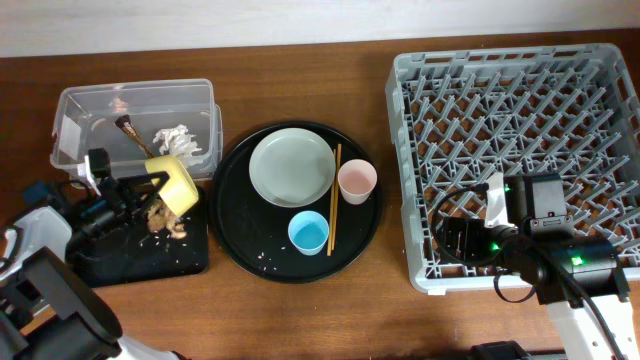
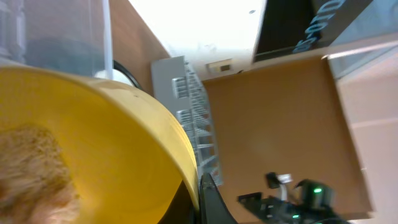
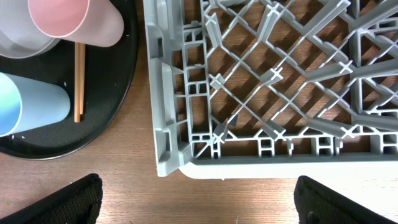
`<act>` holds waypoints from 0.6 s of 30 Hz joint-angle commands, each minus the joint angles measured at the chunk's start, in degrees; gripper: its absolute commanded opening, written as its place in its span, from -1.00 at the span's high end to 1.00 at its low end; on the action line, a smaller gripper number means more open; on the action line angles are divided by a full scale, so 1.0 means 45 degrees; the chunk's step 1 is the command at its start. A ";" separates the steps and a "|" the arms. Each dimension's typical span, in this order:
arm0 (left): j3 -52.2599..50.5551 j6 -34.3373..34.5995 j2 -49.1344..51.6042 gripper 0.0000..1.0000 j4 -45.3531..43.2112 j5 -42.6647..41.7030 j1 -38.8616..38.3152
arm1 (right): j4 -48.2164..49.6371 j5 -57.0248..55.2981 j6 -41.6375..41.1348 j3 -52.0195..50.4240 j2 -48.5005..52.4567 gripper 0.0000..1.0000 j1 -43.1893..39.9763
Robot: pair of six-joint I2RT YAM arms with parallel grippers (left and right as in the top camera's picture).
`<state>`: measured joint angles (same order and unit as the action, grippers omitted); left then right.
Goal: Sort waste into correct bins and load items into the dishwasher rack
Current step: 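Tip the yellow bowl over the black tray to dump shells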
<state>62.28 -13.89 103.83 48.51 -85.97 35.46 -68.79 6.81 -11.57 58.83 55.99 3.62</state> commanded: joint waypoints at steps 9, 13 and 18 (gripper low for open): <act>-0.0112 0.0117 0.0092 0.99 0.2671 -0.0908 0.2268 | -0.0010 0.0058 0.0087 0.0194 -0.0049 -0.97 -0.0083; -0.0112 0.0121 0.0092 0.99 0.2671 -0.0913 0.2322 | -0.0005 0.0058 0.0087 0.0194 -0.0049 -0.97 -0.0083; -0.0112 0.0131 0.0092 1.00 0.2244 0.0695 0.2322 | -0.0010 0.0058 0.0087 0.0194 -0.0049 -0.97 -0.0083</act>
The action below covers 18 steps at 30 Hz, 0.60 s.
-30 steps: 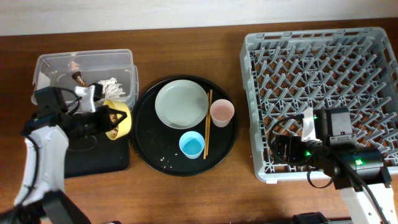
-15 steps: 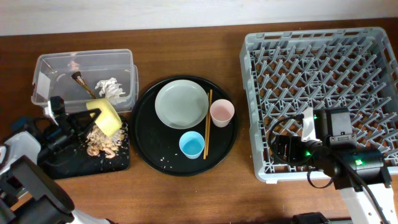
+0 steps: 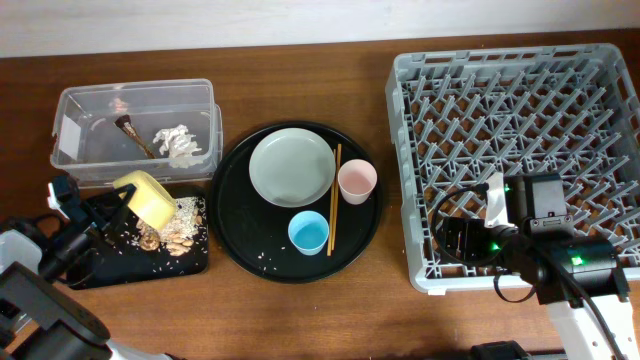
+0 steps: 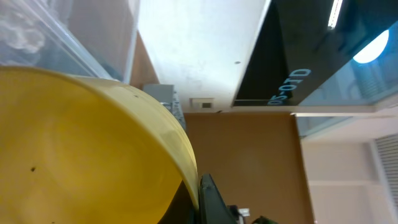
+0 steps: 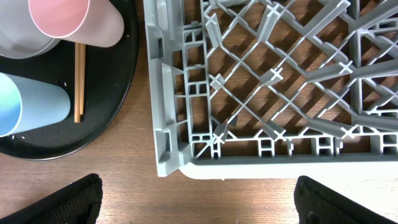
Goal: Sort waste into correct bins and load items into the dishwasher rack
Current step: 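Tip the yellow bowl over the black tray to dump shells, then set the yellow bowl back on the round tray with the left gripper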
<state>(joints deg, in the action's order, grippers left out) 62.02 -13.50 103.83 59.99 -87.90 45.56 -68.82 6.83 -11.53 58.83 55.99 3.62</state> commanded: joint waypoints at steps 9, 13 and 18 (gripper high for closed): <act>0.0044 -0.1438 -0.1214 0.99 0.0529 -0.0087 -0.2346 | 0.0000 0.0053 0.0078 0.0194 -0.0049 -0.97 -0.0083; 0.1122 -0.1491 -0.3113 0.99 0.0024 0.4648 -0.6907 | 0.0000 0.0058 0.0078 0.0194 -0.0049 -0.97 -0.0083; 0.1214 0.1705 -0.3065 1.00 -0.2856 1.4222 -1.2823 | 0.0000 0.0058 0.0078 0.0194 -0.0049 -0.97 -0.0083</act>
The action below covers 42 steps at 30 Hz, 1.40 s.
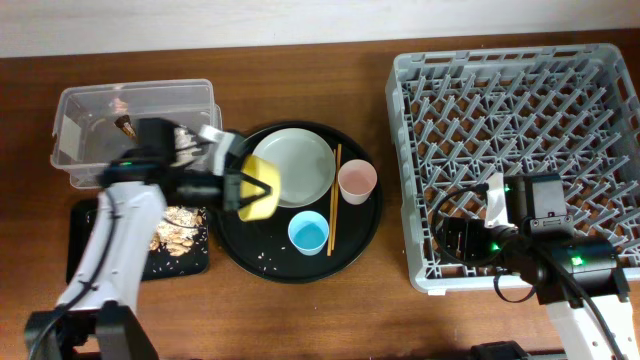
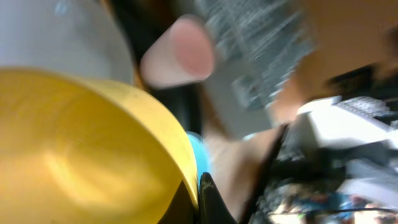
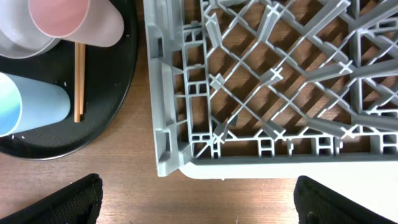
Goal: Sort waste into correct bins and load items into the dishwasher rack
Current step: 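Set the yellow bowl back on the round tray with the left gripper, then grasp the blue cup with the left gripper and hand it to the right gripper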
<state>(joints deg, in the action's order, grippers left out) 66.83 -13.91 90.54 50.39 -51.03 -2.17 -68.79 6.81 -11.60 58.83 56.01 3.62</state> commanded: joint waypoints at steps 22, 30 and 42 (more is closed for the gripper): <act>0.1817 0.3852 0.1311 0.01 0.0311 1.0195 -0.5338 | -0.0141 0.0063 0.0092 0.0194 -0.0053 -0.97 -0.0083; 0.2516 0.3852 0.1307 -0.11 0.1836 0.7533 -0.5353 | -0.0146 0.0058 0.0092 0.0194 -0.0053 -0.97 -0.0083; -0.0209 0.3866 0.1311 0.83 0.0563 0.7558 -0.5353 | -0.0151 0.0063 0.0092 0.0194 -0.0053 -0.97 -0.0083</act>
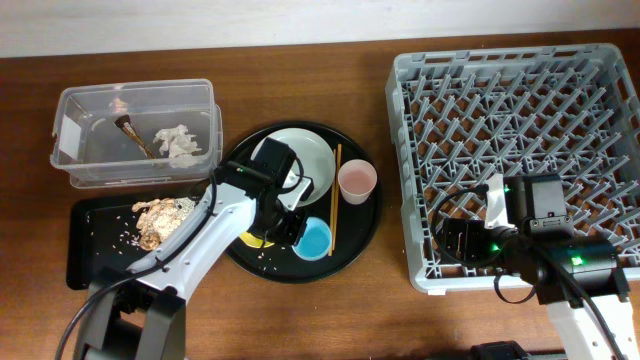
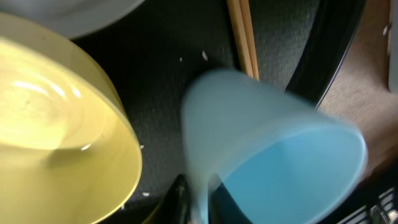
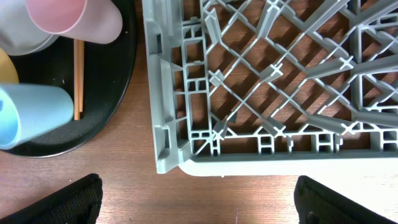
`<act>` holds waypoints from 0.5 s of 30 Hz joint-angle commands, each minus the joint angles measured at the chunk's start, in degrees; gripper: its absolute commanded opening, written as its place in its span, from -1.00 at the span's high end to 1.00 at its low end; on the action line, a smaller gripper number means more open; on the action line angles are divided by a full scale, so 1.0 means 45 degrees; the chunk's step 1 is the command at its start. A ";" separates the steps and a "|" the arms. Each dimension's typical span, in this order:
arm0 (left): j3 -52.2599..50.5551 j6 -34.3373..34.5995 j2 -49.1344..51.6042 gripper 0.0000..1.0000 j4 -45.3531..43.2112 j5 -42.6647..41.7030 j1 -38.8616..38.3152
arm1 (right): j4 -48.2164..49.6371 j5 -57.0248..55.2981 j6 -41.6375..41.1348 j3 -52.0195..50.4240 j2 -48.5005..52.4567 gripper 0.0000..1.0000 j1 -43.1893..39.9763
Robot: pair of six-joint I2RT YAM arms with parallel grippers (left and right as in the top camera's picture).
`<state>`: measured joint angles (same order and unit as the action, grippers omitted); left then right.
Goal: Sort waste into correct bins and load items into the dishwasher rack
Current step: 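Grasp the blue cup with the left gripper and hand it to the right gripper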
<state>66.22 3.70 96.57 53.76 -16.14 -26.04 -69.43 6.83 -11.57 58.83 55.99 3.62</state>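
Observation:
My left gripper (image 1: pixel 298 228) is over the round black tray (image 1: pixel 365 232), shut on the wall of the blue cup (image 2: pixel 280 155), one finger inside the rim and one outside. The empty yellow bowl (image 2: pixel 56 143) sits on the tray just left of the cup, mostly hidden under my arm in the overhead view. A pale green plate (image 1: pixel 315 158), a pink cup (image 1: pixel 357 181) and chopsticks (image 1: pixel 335 200) also lie on the tray. My right gripper (image 3: pixel 199 202) hangs open at the front-left corner of the grey dishwasher rack (image 1: pixel 510 150), with nothing between its fingers.
A clear bin (image 1: pixel 135 130) at the back left holds crumpled paper and a stick. In front of it, a black rectangular tray (image 1: pixel 90 265) carries a heap of food scraps (image 1: pixel 165 215). Bare wooden table lies between the round tray and the rack.
The yellow bowl has left my left gripper and now rests on the round tray. The gripper now stands to its right, shut on the blue cup's wall. The right arm has not moved.
My left gripper first held the yellow bowl tipped over the black rectangular tray, food still inside. Then the bowl was empty and scraps lay on that tray. Then the bowl was over the round tray. Now it rests there and the gripper holds the blue cup.

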 commanded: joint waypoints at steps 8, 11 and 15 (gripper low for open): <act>0.0073 0.0277 -0.0039 0.99 -0.0559 -0.0767 -0.0010 | -0.0049 0.0053 0.0087 0.0194 -0.0049 -0.97 -0.0083; 0.1054 0.0267 -0.0437 1.00 -0.0515 -0.1962 0.0520 | 0.0058 -0.0170 0.0087 0.0287 -0.0049 -0.97 -0.0083; 0.2157 0.0277 -0.1205 1.00 -0.0690 -0.5013 0.2662 | 0.1005 -0.1025 0.0044 0.1020 -0.0044 -0.97 -0.0083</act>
<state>72.73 4.40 94.87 51.37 -26.81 -19.77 -67.11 4.19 -11.57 60.23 55.99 3.62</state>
